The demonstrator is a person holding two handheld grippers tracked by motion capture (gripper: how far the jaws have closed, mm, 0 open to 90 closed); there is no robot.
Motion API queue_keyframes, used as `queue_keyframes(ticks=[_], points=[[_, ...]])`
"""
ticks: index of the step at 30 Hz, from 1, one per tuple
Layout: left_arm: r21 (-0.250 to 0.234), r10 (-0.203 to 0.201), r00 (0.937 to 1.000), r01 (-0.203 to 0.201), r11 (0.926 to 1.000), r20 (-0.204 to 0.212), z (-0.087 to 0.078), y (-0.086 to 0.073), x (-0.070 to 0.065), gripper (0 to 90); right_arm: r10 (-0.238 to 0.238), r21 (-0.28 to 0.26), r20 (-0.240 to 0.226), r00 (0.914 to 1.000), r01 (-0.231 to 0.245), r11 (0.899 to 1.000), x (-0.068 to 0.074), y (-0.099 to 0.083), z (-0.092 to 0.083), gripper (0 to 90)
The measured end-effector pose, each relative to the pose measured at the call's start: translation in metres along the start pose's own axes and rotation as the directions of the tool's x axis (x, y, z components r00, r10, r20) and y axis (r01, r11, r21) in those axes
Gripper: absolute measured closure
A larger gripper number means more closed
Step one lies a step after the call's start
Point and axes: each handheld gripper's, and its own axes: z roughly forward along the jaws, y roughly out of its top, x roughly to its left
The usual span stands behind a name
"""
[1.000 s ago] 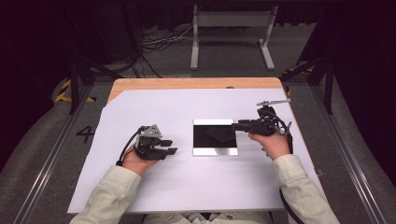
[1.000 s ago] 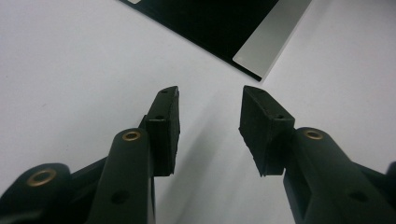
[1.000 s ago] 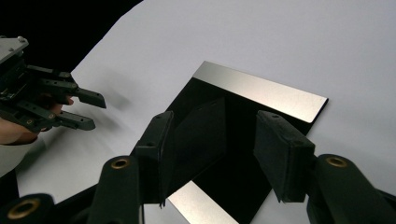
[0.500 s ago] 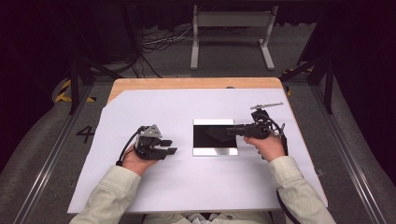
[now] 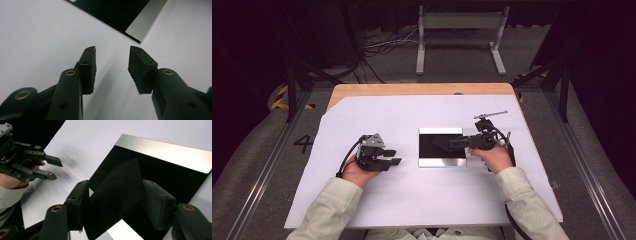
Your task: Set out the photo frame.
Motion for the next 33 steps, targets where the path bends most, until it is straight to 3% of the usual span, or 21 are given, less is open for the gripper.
queue_keyframes(ticks=[16,28,33], points=[[0.001,0.002,1.0,-0.002,1.0,0.001,0.0001,0.0002,-0.0002,58.0,0.041,0.037,-0.02,0.999,-0.04,0.999,-0.0026,-0.0003,0.0033,40.4],[0.002,0.001,1.0,-0.001,1.0,0.002,0.0001,0.0,0.0,58.0,0.065,0.06,-0.017,0.9977,-0.064,0.996,0.0005,0.0024,0.0022,50.1],[0.003,-0.002,1.0,0.002,1.0,0.002,0.0003,-0.0001,-0.0003,58.0,0.037,0.07,-0.017,0.9992,-0.036,0.997,0.0031,0.0035,-0.0009,54.0]])
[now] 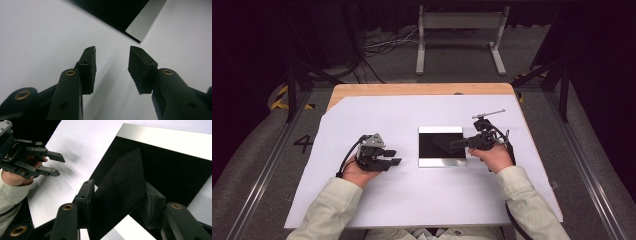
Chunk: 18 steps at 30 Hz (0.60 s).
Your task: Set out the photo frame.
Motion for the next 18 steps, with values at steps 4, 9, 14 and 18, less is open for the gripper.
queue_keyframes(ticks=[4,9,14,18], points=[[0.0,0.002,1.0,-0.002,1.0,-0.001,0.0,0.0,0.0,58.0,-0.022,0.006,-0.002,0.9998,0.022,1.0,0.003,0.001,-0.003,57.8],[-0.002,0.003,1.0,-0.003,1.0,-0.002,0.0,0.0,0.0,58.0,-0.072,0.028,-0.005,0.9974,0.072,0.997,0.009,0.001,-0.008,62.1],[-0.002,0.003,1.0,-0.003,1.0,-0.002,0.0,0.0,0.0,58.0,-0.097,0.046,-0.013,0.9952,0.098,0.994,0.012,0.0,-0.011,65.4],[-0.002,0.002,1.0,-0.002,1.0,-0.002,0.0,0.0,0.0,58.0,-0.132,0.074,-0.029,0.9908,0.134,0.988,0.017,-0.001,-0.017,71.2]])
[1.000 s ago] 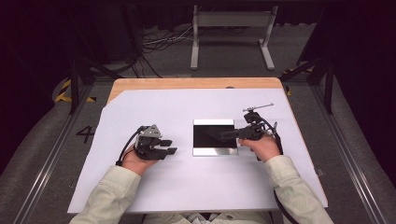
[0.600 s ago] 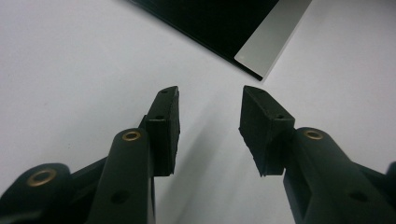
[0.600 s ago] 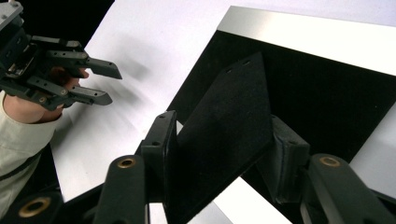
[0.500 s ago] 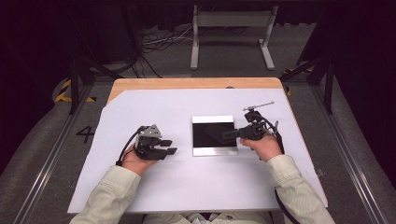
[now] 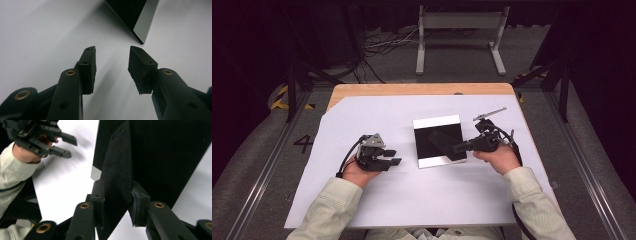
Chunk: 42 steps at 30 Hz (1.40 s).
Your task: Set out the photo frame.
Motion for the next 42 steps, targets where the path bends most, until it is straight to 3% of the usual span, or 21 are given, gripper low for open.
queue_keyframes(ticks=[10,11,13,20,26,31,37,42], points=[[-0.001,-0.001,1.0,0.001,1.0,0.0,0.0,0.0,0.0,58.0,-0.06,0.039,-0.054,0.9967,0.062,0.997,0.011,-0.005,-0.007,83.3],[-0.004,-0.004,1.0,0.004,1.0,0.002,0.0,0.0,0.0,58.0,-0.082,0.041,-0.088,0.9927,0.086,0.995,0.017,-0.005,-0.007,86.6],[-0.004,-0.007,1.0,0.007,1.0,0.001,-0.001,0.0,0.0,58.0,-0.108,0.045,-0.099,0.9891,0.113,0.993,0.024,-0.005,-0.008,87.4],[-0.007,-0.01,1.0,0.01,0.9999,0.0,-0.001,0.0,0.0,58.0,-0.152,0.039,-0.09,0.9843,0.156,0.987,0.038,-0.003,-0.008,87.9],[-0.007,-0.011,0.9999,0.011,0.9999,0.001,-0.001,0.0,0.001,58.0,-0.16,0.012,-0.088,0.9832,0.162,0.987,0.041,-0.003,-0.007,87.9],[-0.005,-0.013,0.9999,0.013,0.9999,0.001,-0.001,0.0,0.001,58.0,-0.184,-0.024,-0.107,0.977,0.183,0.983,0.043,-0.003,-0.006,88.0],[-0.004,-0.011,0.9999,0.011,0.9999,0.002,-0.002,0.0,0.001,58.0,-0.24,-0.105,-0.051,0.9695,0.234,0.967,0.047,-0.002,-0.007,88.0],[-0.005,-0.012,0.9999,0.012,0.9999,0.003,-0.001,0.0,0.001,57.9,-0.282,-0.163,0.038,0.9586,0.285,0.945,0.044,-0.007,-0.005,88.0]])
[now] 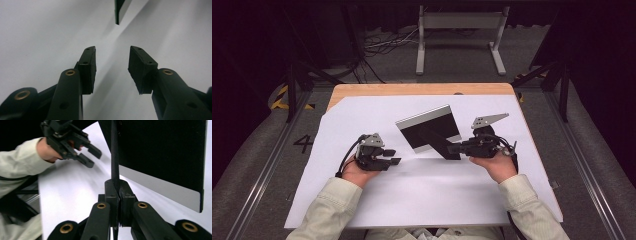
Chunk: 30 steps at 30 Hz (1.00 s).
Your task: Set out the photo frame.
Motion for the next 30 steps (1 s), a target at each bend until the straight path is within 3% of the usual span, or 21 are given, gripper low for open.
queue_keyframes(ticks=[4,7,14,30], points=[[0.0,-0.002,1.0,0.002,1.0,-0.002,0.0,0.0,0.0,57.9,-0.033,-0.003,0.038,0.9987,0.033,0.999,-0.001,-0.005,0.002,88.0],[0.002,-0.002,1.0,0.002,1.0,-0.002,0.0,0.0,0.0,58.0,-0.045,0.033,0.059,0.9973,0.043,0.999,-0.004,-0.011,0.005,87.9],[0.003,-0.004,1.0,0.004,1.0,-0.002,0.001,0.0,-0.001,58.0,-0.114,0.071,0.049,0.9922,0.111,0.991,-0.005,-0.022,0.001,87.9],[0.001,-0.003,1.0,0.003,1.0,0.002,0.001,0.0,-0.001,57.9,-0.173,0.109,0.031,0.9844,0.169,0.98,-0.011,-0.039,-0.001,87.8]])
